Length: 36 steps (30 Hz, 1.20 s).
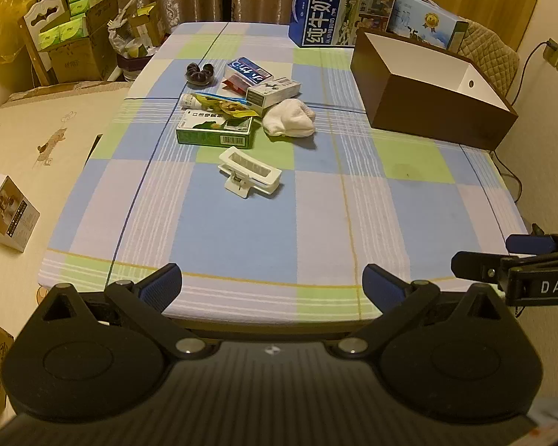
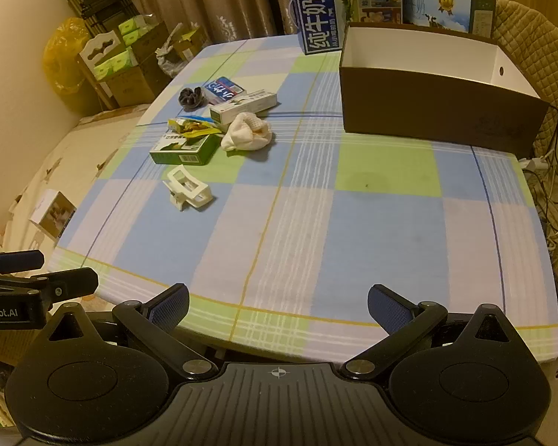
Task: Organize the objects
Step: 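Move the left tool toward the white plastic clip on the table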
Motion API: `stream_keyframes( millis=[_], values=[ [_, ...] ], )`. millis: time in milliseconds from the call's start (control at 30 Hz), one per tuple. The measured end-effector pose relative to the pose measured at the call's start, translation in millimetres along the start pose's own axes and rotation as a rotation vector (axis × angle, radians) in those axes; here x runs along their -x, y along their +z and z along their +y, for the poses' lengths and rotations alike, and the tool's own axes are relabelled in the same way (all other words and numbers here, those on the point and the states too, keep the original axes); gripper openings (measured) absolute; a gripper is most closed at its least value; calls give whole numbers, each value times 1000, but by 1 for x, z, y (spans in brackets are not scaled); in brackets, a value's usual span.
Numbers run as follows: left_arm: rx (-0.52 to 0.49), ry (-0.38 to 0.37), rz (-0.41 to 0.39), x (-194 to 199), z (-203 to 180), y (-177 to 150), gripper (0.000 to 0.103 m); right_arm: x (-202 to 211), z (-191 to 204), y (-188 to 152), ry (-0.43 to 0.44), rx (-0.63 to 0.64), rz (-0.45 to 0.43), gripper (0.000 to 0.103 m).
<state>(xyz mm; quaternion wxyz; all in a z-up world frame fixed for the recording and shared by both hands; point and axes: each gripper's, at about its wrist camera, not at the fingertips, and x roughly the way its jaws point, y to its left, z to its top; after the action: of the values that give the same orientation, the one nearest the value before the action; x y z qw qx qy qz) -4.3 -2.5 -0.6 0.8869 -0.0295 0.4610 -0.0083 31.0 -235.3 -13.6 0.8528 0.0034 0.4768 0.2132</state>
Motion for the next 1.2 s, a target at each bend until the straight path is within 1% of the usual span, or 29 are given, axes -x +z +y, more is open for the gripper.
stream_keyframes(
  millis=[467,700,1200],
  values=[
    [2,7,4,2,-6,-2,102,8,-11,-3,13,11,-4,100],
    [9,16,8,6,-21,-8,102,9,-17,-3,20,18,1,100],
    [32,39,16,9,-37,-13,102,14,-30,-9,47,44,11,100]
  ],
)
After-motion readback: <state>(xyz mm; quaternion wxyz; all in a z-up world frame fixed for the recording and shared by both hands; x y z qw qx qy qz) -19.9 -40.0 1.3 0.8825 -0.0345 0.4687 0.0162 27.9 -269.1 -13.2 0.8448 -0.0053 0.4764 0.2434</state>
